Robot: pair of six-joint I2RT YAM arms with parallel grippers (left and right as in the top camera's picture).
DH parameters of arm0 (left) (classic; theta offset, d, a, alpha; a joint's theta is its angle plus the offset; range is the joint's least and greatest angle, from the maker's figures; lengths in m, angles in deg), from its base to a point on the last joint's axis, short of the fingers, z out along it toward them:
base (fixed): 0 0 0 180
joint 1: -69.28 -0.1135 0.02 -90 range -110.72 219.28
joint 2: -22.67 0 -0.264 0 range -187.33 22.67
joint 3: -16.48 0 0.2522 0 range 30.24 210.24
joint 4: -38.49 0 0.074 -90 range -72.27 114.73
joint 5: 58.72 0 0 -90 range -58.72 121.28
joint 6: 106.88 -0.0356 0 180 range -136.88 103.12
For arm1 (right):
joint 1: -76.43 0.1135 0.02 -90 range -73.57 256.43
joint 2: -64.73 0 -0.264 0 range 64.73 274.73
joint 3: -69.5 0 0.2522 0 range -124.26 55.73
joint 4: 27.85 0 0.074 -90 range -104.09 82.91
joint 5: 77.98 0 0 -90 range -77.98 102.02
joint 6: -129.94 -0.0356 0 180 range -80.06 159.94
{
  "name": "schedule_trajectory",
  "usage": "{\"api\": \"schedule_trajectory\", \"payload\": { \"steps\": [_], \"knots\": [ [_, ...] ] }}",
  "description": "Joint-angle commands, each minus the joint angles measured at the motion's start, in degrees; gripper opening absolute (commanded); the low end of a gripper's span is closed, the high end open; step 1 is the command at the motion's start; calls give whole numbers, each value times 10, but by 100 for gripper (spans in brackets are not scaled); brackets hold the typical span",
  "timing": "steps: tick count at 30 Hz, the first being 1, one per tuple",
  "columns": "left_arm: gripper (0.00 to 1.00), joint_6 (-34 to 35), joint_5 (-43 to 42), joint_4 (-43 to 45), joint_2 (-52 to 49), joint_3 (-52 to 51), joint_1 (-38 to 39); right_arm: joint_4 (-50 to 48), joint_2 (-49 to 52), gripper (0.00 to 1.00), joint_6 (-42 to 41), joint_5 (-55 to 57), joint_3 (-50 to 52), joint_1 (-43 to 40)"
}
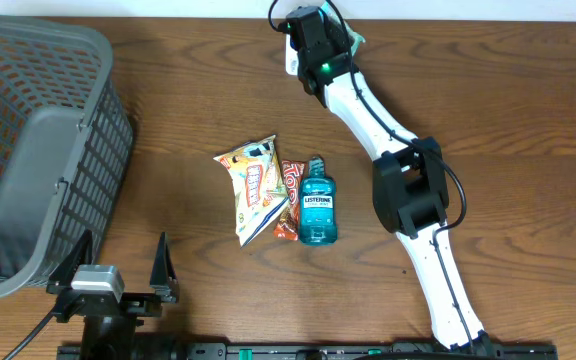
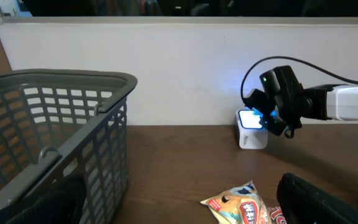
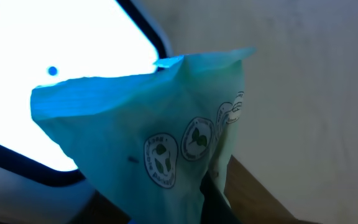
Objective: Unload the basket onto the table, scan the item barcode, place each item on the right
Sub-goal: 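Carry the wipes pack to the right edge and release it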
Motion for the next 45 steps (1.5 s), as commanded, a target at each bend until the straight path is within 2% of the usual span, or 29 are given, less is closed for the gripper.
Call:
{"api": "schedule_trajectory", "payload": {
  "steps": [1, 3, 7, 12, 15, 22, 30, 32, 34, 35, 36, 38, 42, 45],
  "knots": [
    [98, -5, -5, 1, 3, 1, 2, 40, -17, 1, 2, 59, -19, 5],
    [98, -5, -5, 1, 3, 1, 2, 85, -32, 1, -25, 90, -19, 0],
    [98, -5, -5, 1, 3, 1, 2, 229, -65, 1, -147, 164, -19, -25],
    [98, -5, -5, 1, 3, 1, 2, 408, -78, 1, -339, 161, -19, -111],
    [98, -5, -5, 1, 3, 1, 2, 476, -78, 1, -402, 103, -15, -181],
    [98, -5, -5, 1, 3, 1, 2, 515, -78, 1, -418, -34, 4, -358],
    [98, -5, -5, 1, 3, 1, 2, 518, -78, 2, -427, -130, 22, -481],
    [98, -5, -5, 1, 3, 1, 2, 525, -78, 9, -427, -136, 22, -499],
    [98, -5, -5, 1, 3, 1, 2, 534, -78, 28, -427, -136, 22, -513],
    [98, -5, -5, 1, 3, 1, 2, 540, -80, 59, -430, -138, 22, -520],
    [98, -5, -5, 2, 3, 1, 2, 545, -84, 82, -437, -138, 22, -523],
    [98, -5, 3, 11, 3, 1, 2, 553, -96, 99, -445, -138, 22, -526],
    [98, -5, 73, 29, 3, 1, 2, 555, -143, 99, -455, -162, 22, -522],
    [98, -5, 125, 38, 3, 1, 2, 547, -202, 99, -457, -221, 22, -515]
  ]
}}
